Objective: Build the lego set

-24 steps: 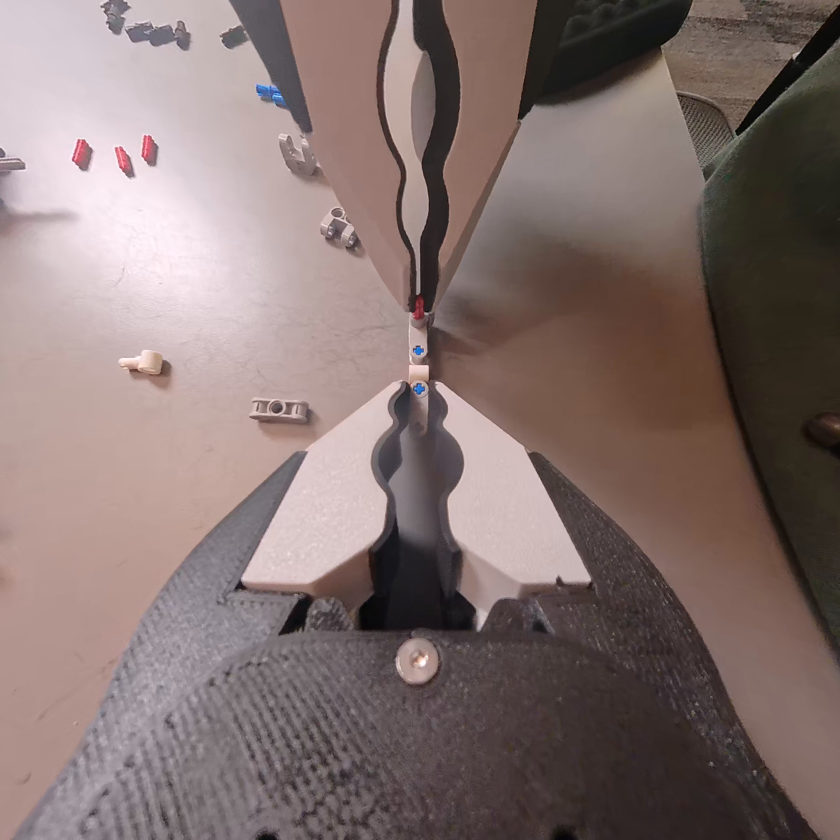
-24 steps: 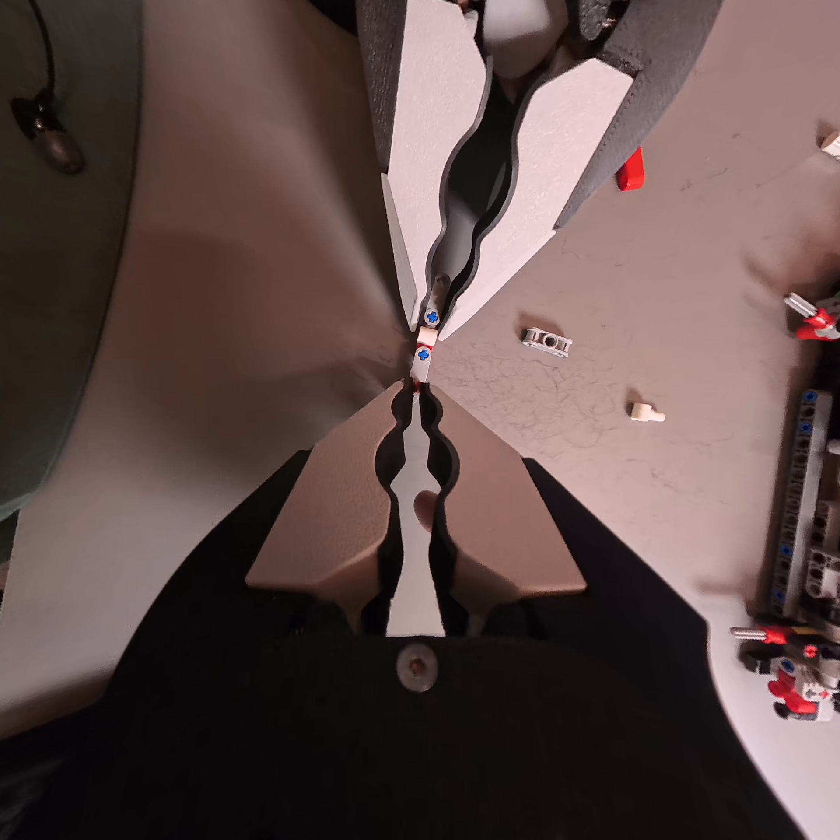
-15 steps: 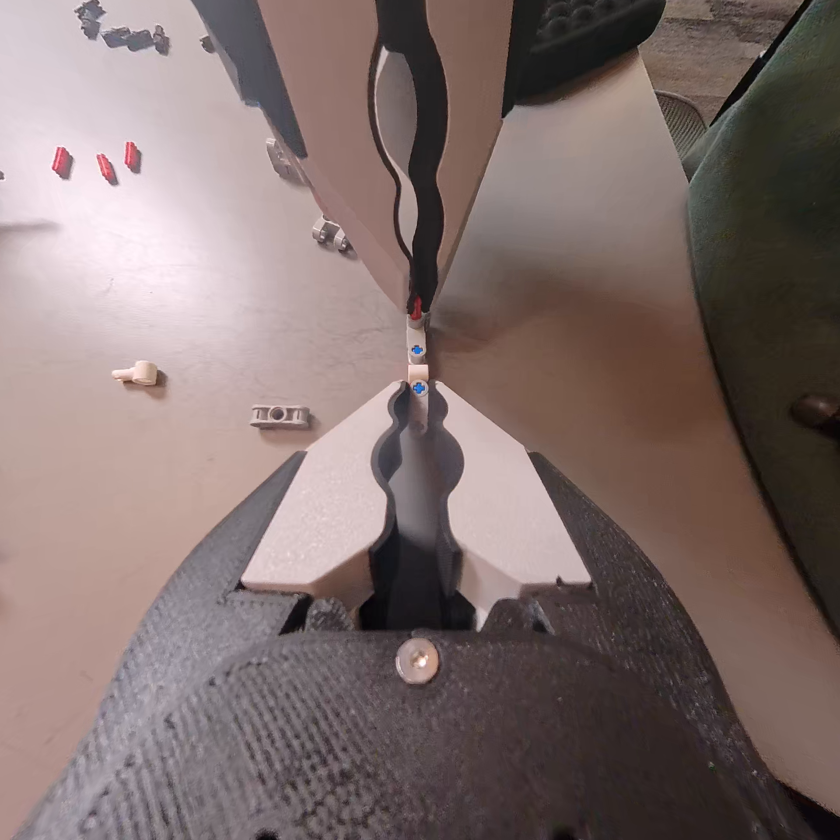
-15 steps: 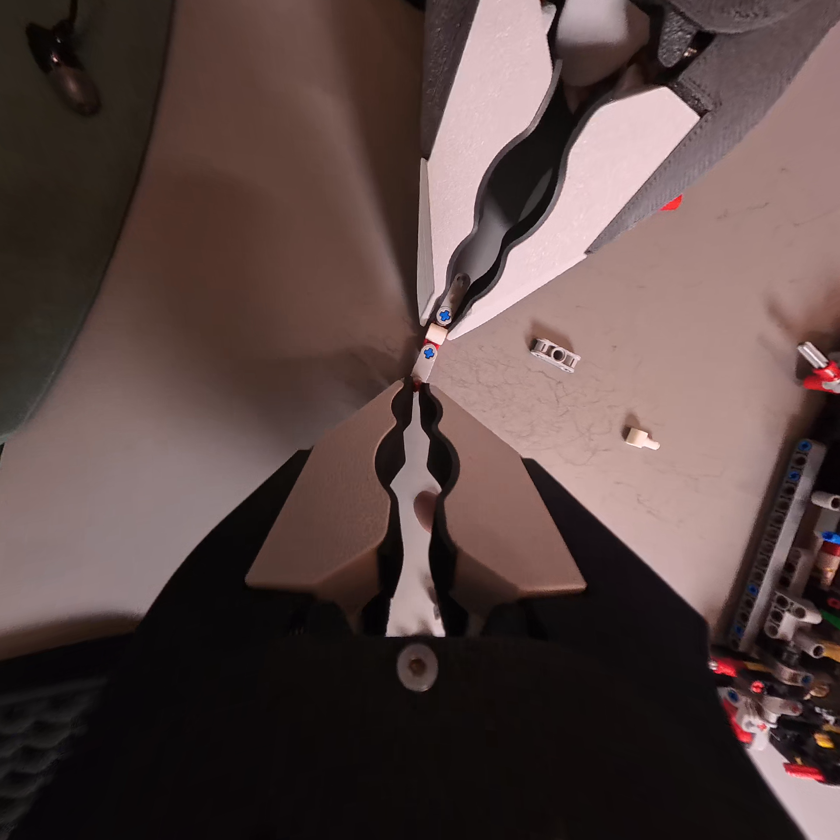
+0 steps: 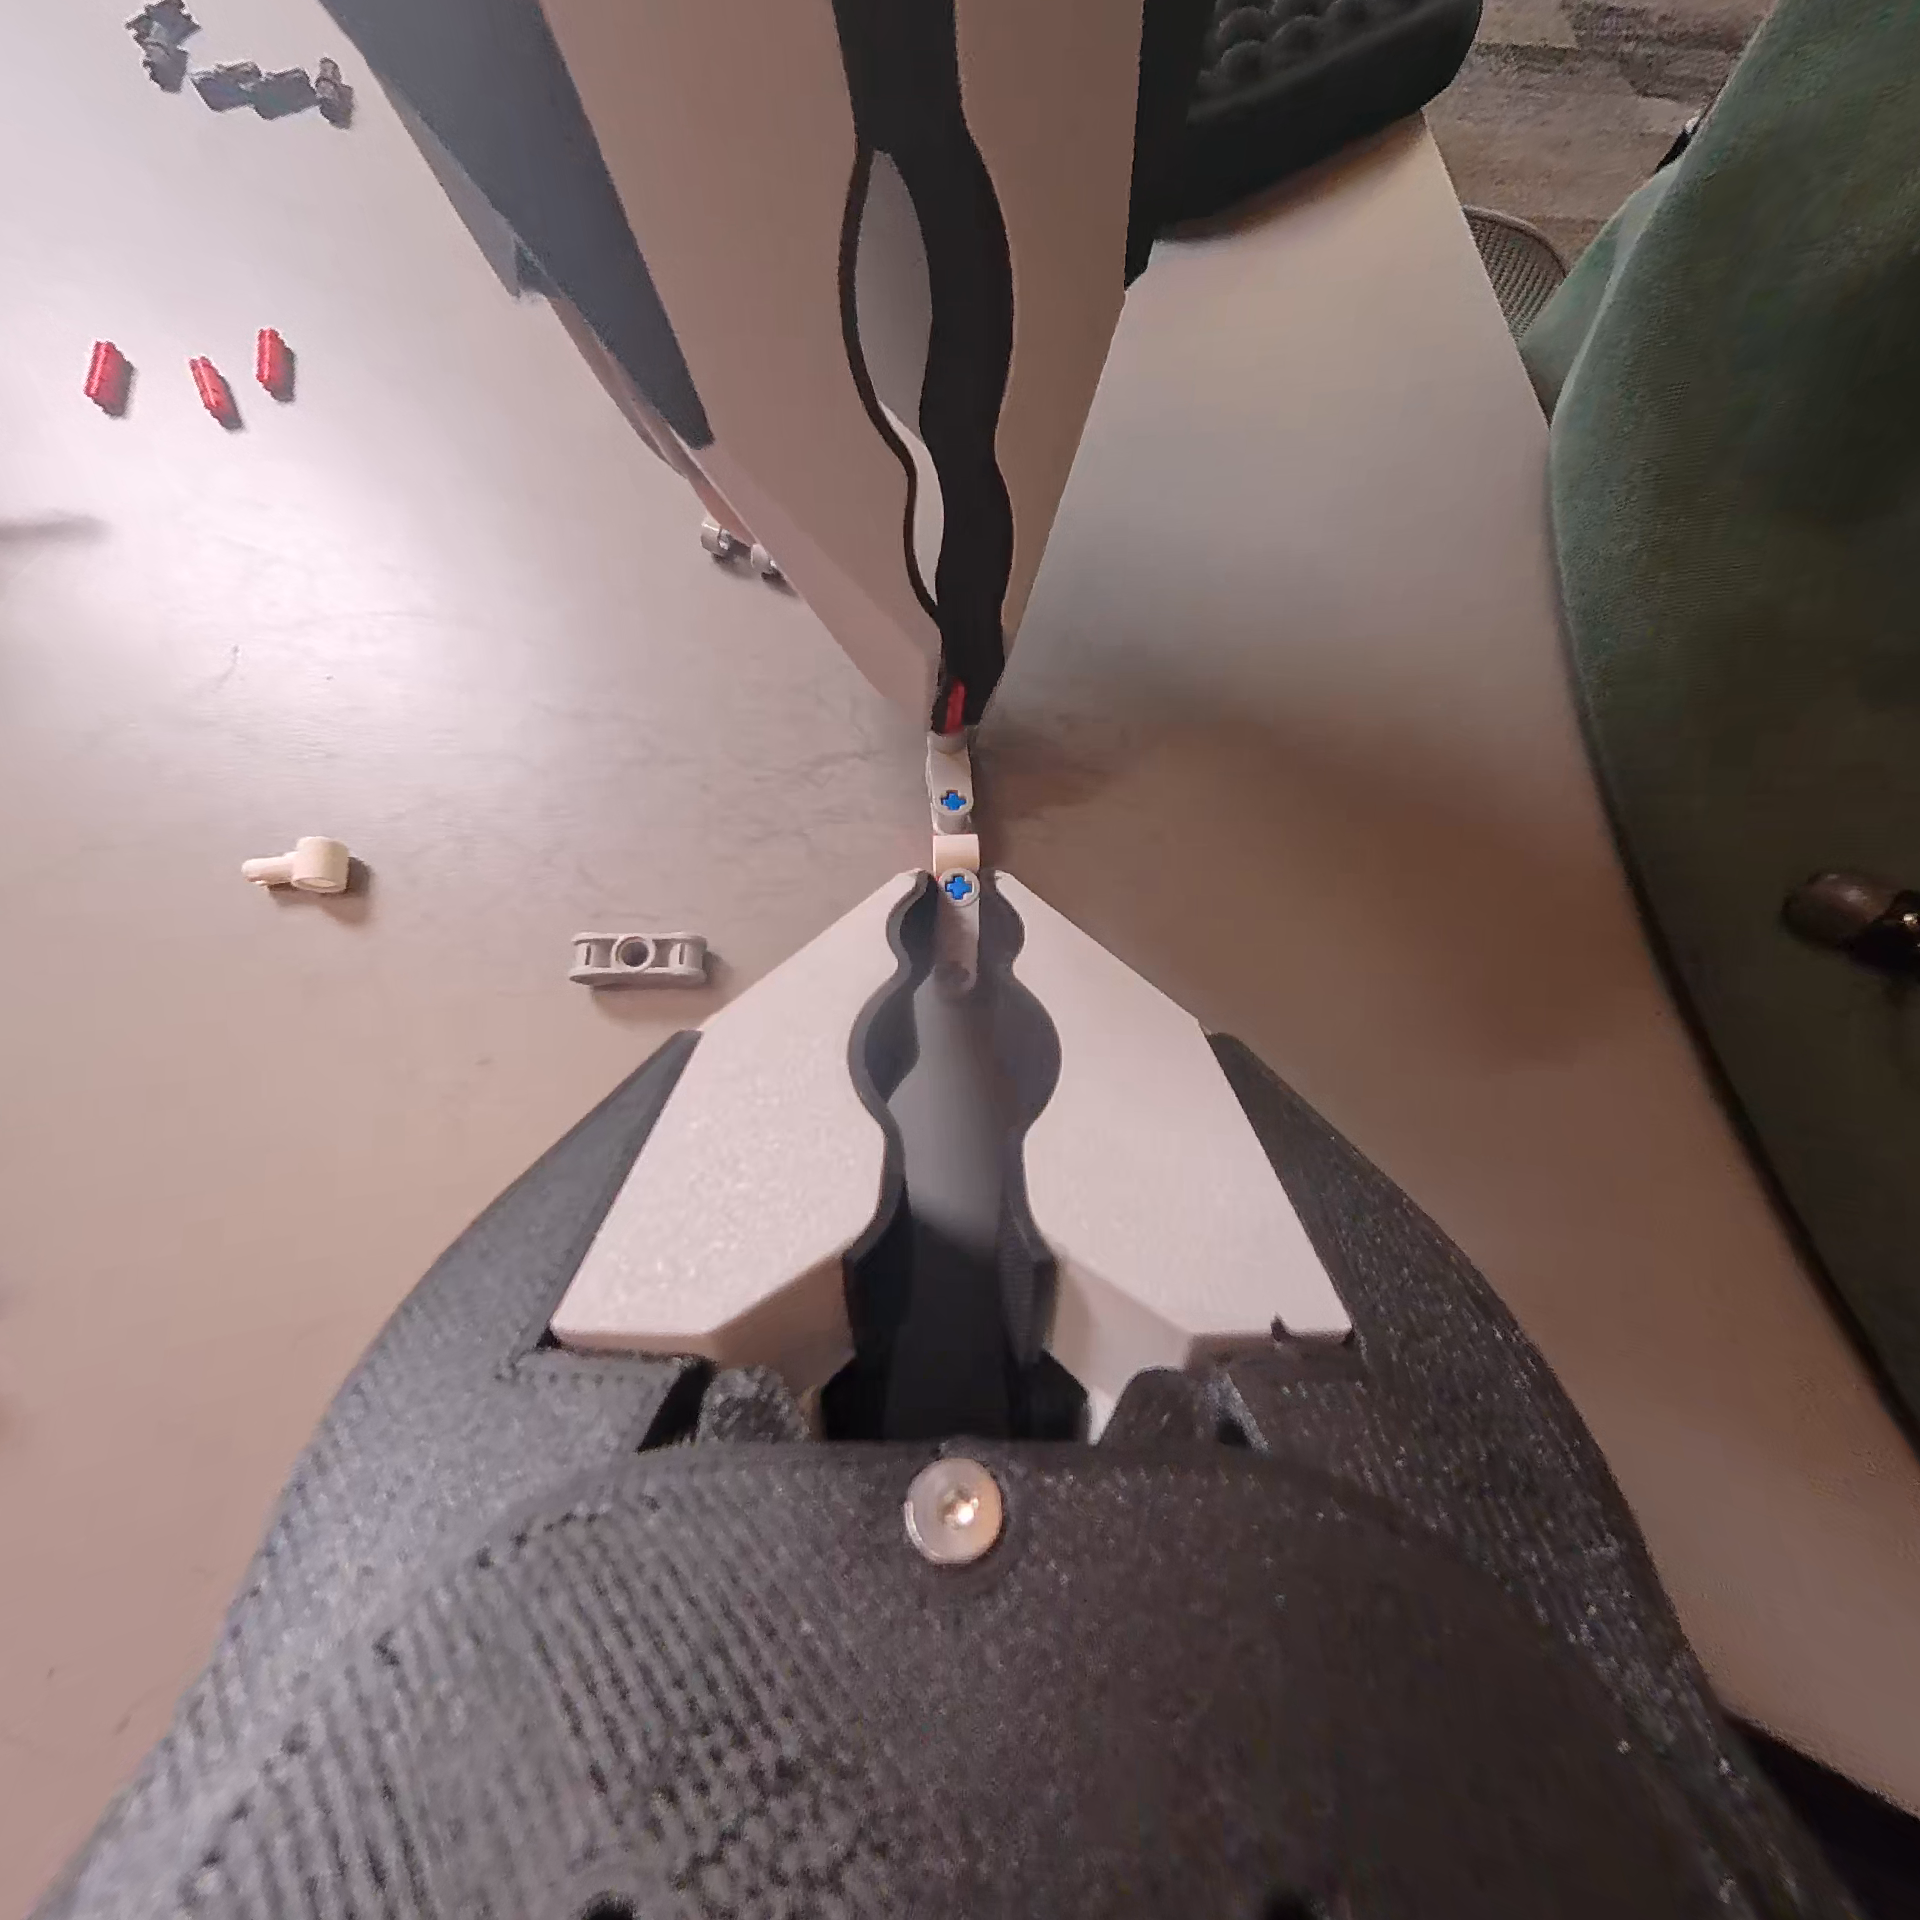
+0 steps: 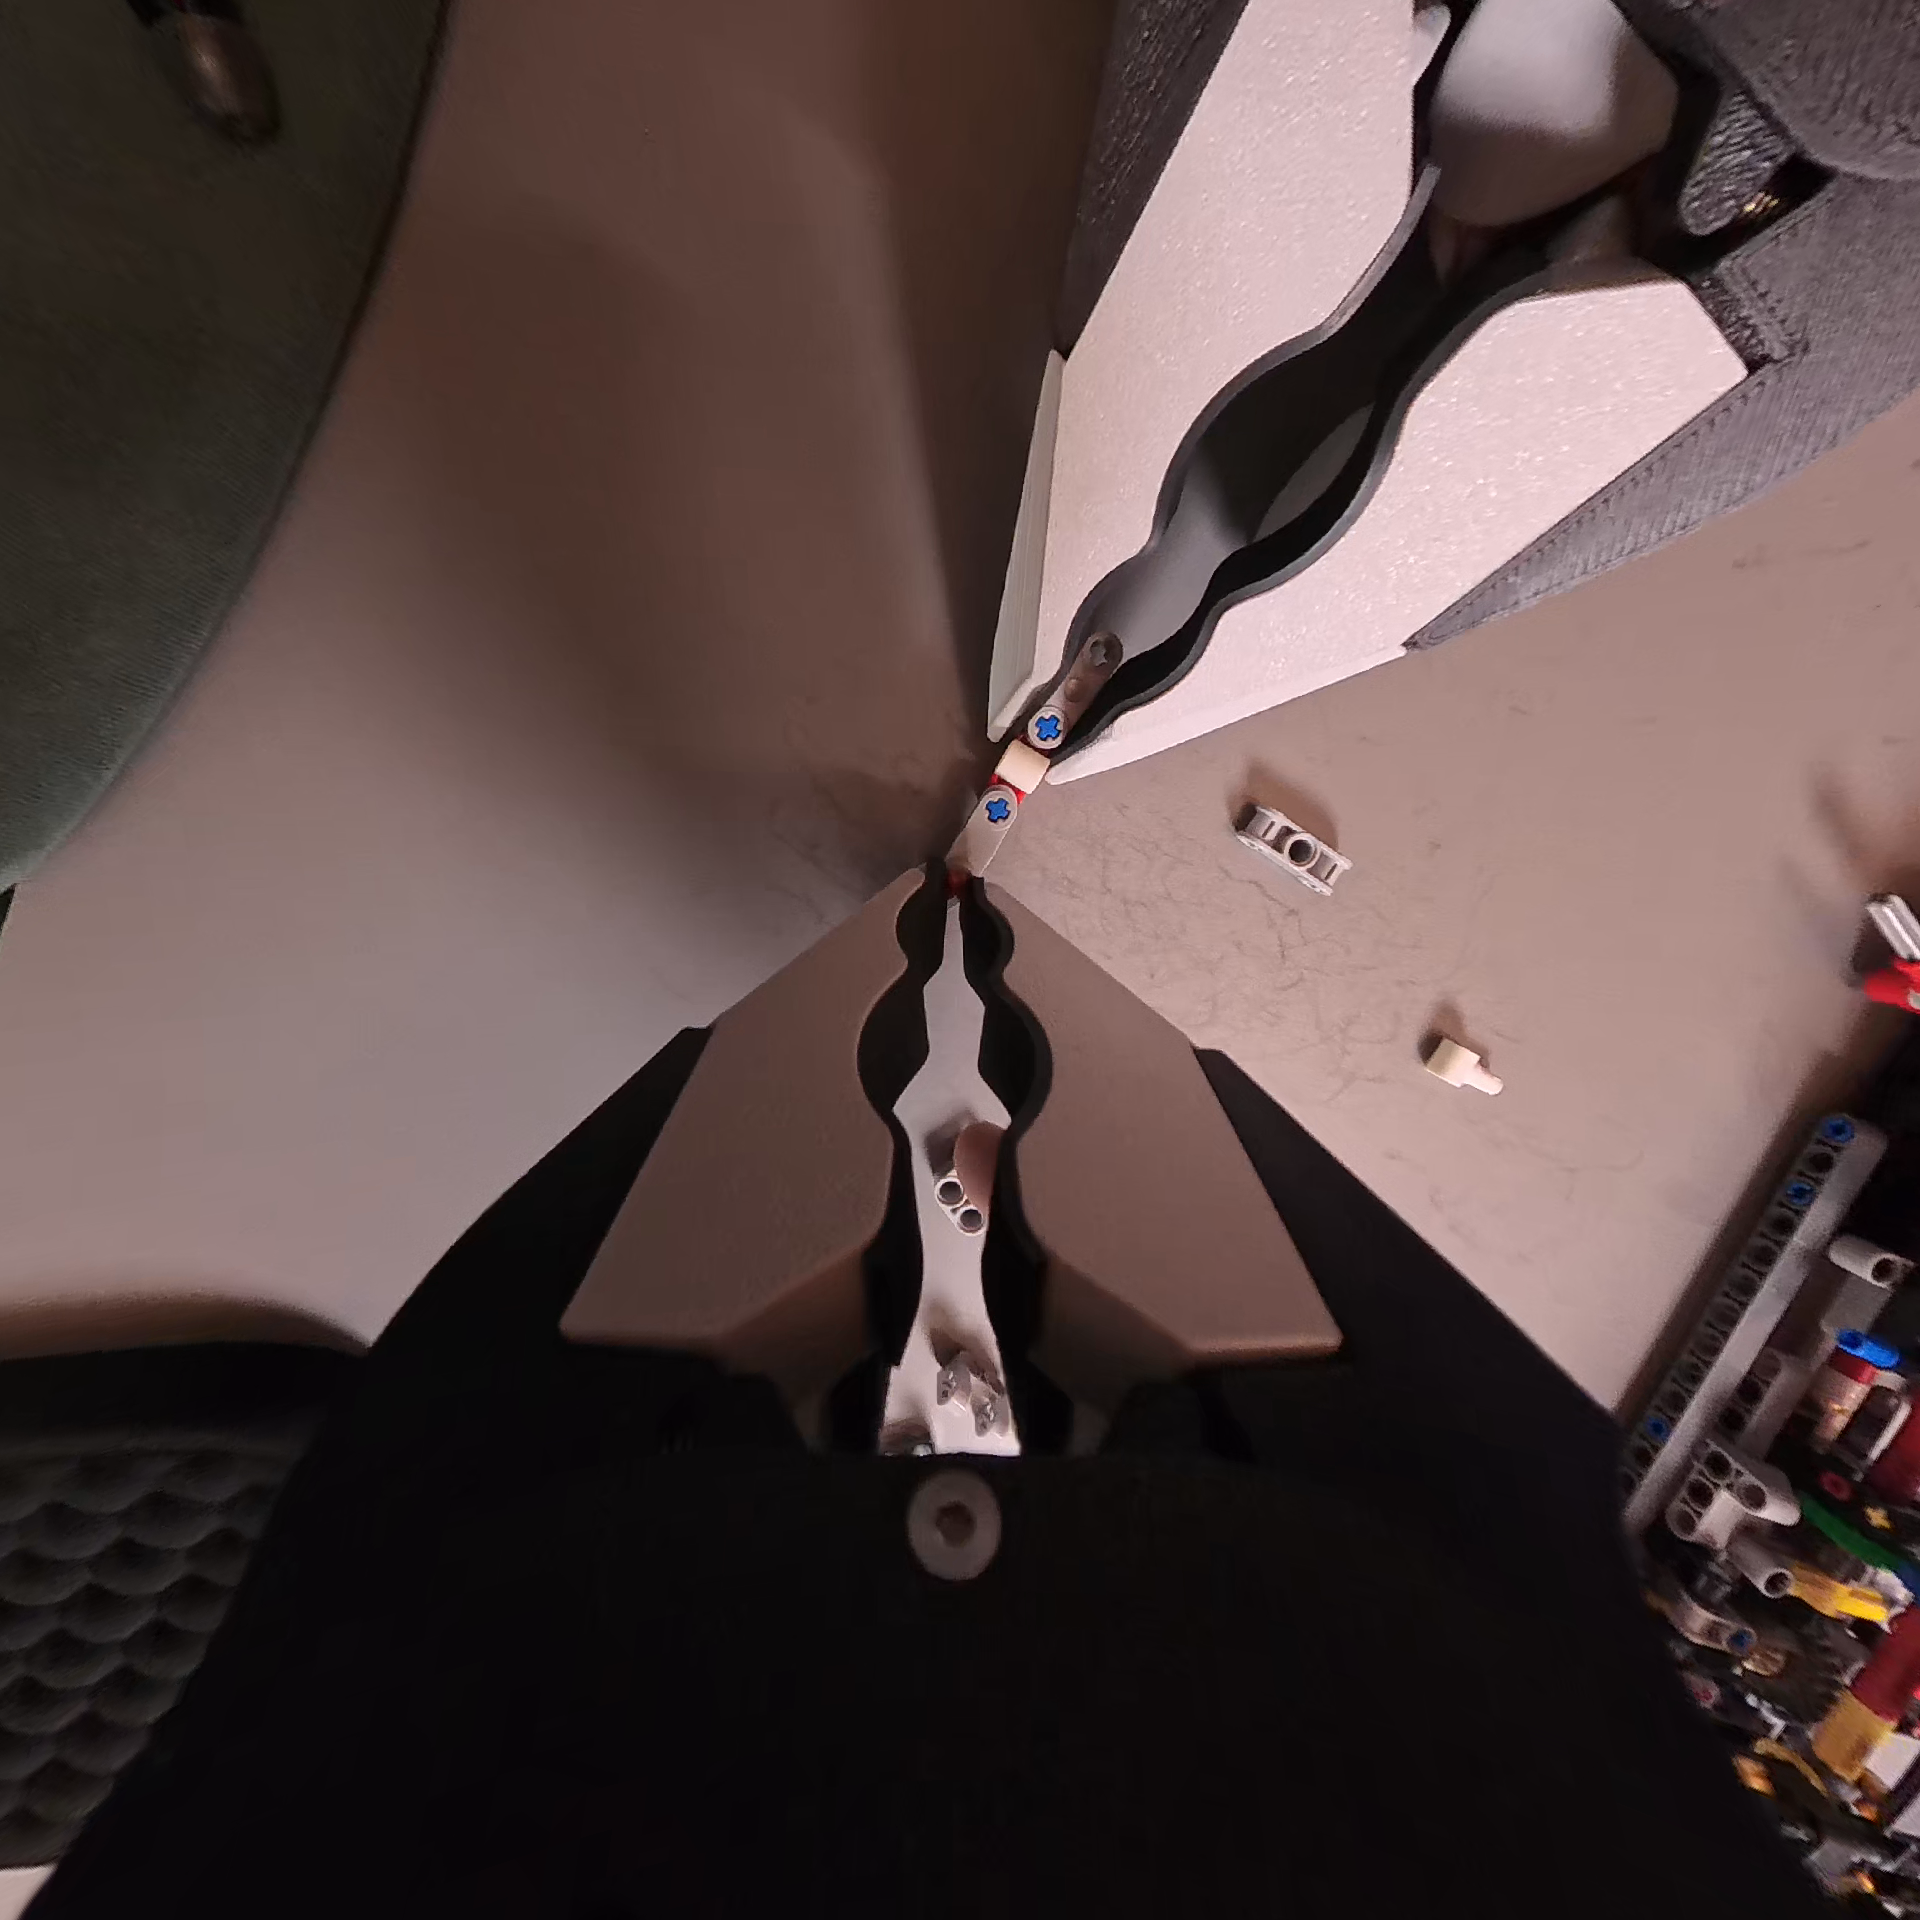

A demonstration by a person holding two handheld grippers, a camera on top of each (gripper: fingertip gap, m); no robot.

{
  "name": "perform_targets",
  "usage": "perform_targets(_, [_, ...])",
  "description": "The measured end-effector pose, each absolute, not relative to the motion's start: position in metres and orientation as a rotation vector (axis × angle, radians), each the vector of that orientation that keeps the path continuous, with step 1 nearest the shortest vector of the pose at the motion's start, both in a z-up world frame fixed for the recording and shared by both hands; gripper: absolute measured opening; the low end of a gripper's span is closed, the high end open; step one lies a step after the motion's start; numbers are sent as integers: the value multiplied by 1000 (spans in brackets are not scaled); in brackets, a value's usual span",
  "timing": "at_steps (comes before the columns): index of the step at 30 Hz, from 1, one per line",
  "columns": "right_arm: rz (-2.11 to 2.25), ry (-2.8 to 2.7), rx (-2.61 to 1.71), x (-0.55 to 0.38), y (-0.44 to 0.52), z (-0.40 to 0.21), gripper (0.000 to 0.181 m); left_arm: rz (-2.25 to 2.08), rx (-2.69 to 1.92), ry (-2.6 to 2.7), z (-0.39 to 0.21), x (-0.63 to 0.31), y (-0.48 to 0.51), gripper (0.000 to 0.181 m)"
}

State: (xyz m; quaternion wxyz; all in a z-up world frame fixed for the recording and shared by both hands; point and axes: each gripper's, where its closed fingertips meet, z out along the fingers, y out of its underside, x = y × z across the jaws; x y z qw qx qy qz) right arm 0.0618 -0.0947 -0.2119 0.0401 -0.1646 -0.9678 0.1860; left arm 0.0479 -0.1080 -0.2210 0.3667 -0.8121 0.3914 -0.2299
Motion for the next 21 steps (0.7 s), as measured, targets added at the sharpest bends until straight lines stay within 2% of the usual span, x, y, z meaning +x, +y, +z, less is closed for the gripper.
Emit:
perform_targets(5, [588, -2914, -572, 59, -94, -208, 3, -600, -2097, 1001, -221, 48, -108, 6])
perform_targets(8, [646, -2866, -658, 59, -92, -202, 26, -595, -2097, 1000, -222, 48, -109, 6])
perform_targets(11, [690, -2773, -725, 61, -90, -194, 33, -591, -2103, 982, -221, 46, -108, 6])
perform_targets(16, [705, -2587, -888, 63, -86, -205, 32, -555, -2101, 983, -222, 44, -107, 6])
perform_targets(21, [766, -2507, -962, 57, -88, -222, 25, -534, -2094, 956, -220, 41, -106, 24])
